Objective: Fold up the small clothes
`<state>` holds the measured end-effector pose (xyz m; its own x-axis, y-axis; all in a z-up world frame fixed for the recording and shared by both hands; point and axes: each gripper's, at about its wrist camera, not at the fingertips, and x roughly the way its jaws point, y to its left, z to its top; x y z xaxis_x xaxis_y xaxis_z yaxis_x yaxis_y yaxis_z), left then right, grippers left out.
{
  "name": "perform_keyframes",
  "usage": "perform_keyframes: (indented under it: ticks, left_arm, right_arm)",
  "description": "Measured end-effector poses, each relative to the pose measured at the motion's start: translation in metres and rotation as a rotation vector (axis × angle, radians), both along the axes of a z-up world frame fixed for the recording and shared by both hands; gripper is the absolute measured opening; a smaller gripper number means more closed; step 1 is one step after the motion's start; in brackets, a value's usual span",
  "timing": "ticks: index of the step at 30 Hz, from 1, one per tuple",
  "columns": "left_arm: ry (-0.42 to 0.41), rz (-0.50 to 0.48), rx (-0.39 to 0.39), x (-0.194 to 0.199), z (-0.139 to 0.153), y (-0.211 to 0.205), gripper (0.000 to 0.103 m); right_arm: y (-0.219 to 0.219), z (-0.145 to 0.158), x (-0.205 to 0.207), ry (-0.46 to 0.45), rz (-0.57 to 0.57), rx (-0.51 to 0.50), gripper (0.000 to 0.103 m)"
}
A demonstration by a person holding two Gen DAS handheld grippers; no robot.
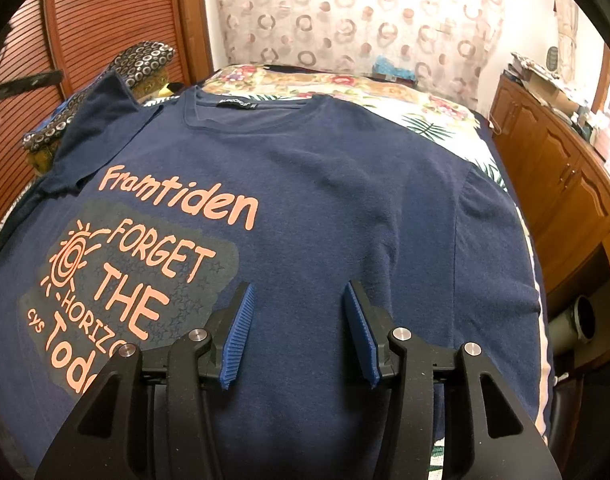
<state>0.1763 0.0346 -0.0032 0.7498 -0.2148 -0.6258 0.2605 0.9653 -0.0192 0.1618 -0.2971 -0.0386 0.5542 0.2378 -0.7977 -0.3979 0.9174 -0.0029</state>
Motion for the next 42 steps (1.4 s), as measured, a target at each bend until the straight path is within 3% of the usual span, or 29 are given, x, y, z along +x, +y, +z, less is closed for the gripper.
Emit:
perform_keyframes:
  ticks: [3,11,20,23,31,38,42]
  left_arm:
    - [0.026,-0.028,-0.021,-0.014,-0.016,-0.011,0.057]
    - [0.118,-0.047,0.010,-0.031,-0.067,-0.032,0.057]
    - [0.173,-0.044,0.027,-0.030,-0.087,-0.039,0.057]
    - [0.179,-0.046,0.032,-0.030,-0.091,-0.039,0.057]
    - [0.189,-0.050,0.060,-0.031,-0.100,-0.046,0.058]
    - [0.193,-0.060,0.059,-0.030,-0.100,-0.045,0.063]
    - [0.196,-0.066,0.060,-0.029,-0.100,-0.049,0.067]
  right_arm:
    - [0.000,0.000,0.000,0.000,0.000,0.000,0.047]
    - [0.000,0.000,0.000,0.000,0.000,0.000,0.048]
    - [-0.004,0.002,0.000,-0.003,-0.006,0.022,0.048]
    - [-0.016,0.010,-0.001,-0.041,-0.048,0.067,0.048]
    - [-0.069,0.039,-0.012,-0.128,-0.172,0.055,0.048]
    - [-0.139,0.031,-0.019,-0.088,-0.301,0.042,0.048]
    - [-0.158,0.020,-0.025,-0.043,-0.323,0.052,0.048]
